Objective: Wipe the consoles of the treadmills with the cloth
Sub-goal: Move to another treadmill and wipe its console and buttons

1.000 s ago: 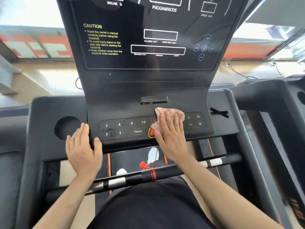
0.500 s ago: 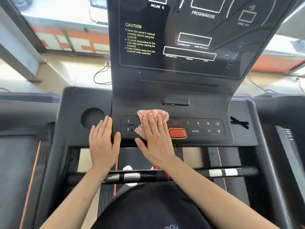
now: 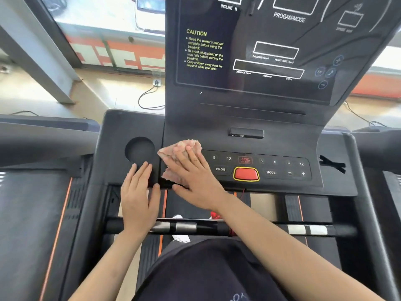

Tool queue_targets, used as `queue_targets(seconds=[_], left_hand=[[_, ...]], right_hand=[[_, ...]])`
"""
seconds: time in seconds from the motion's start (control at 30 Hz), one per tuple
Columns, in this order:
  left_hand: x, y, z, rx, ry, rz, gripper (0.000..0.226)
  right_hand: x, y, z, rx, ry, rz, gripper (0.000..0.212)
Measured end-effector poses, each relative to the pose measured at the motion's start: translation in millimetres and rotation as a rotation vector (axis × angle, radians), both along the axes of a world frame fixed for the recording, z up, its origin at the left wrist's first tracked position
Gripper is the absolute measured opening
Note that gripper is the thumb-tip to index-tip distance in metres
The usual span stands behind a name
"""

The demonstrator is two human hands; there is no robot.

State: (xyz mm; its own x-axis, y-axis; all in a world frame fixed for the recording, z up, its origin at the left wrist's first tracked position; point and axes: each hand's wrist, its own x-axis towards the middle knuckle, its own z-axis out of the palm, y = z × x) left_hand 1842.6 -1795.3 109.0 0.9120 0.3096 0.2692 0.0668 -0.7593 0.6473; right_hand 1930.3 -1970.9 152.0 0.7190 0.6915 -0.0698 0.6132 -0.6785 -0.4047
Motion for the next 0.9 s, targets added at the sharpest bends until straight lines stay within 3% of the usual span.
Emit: queue_targets(seconds=[0.07,0.2,0.33,0.43,0.67,0.9], left_hand=[[3,-3,8,0.056,-0.069,-0.062,0.048],[27,-22,30,0.229,-0.08,-0.287,0.051],[55,-44,28,0.529,0.146,-0.429,0.06],[62,-44,13,0.611,0.233,-0.431,0.06],[50,-51,1,0.529,0.188,-0.28,0.06],[60,-110,9,0.469,0.157,-0.44,0.059]], right_hand=[[-7,-14,10,0.181,0.049,-0.072,0.074],[-35,-65,3,0.322,-0.163,-0.274,0.042],[-72,-125,-14,0.224,-0.204,-0.487,0.027],[-96,-154,-23,0.061,-0.151,-0.619,0.034],[-124,-208,-41,-0.323,-0.028,-0.897,0.061],[-136,-224,-54,-0.23,-0.038,-0.858,0.054]])
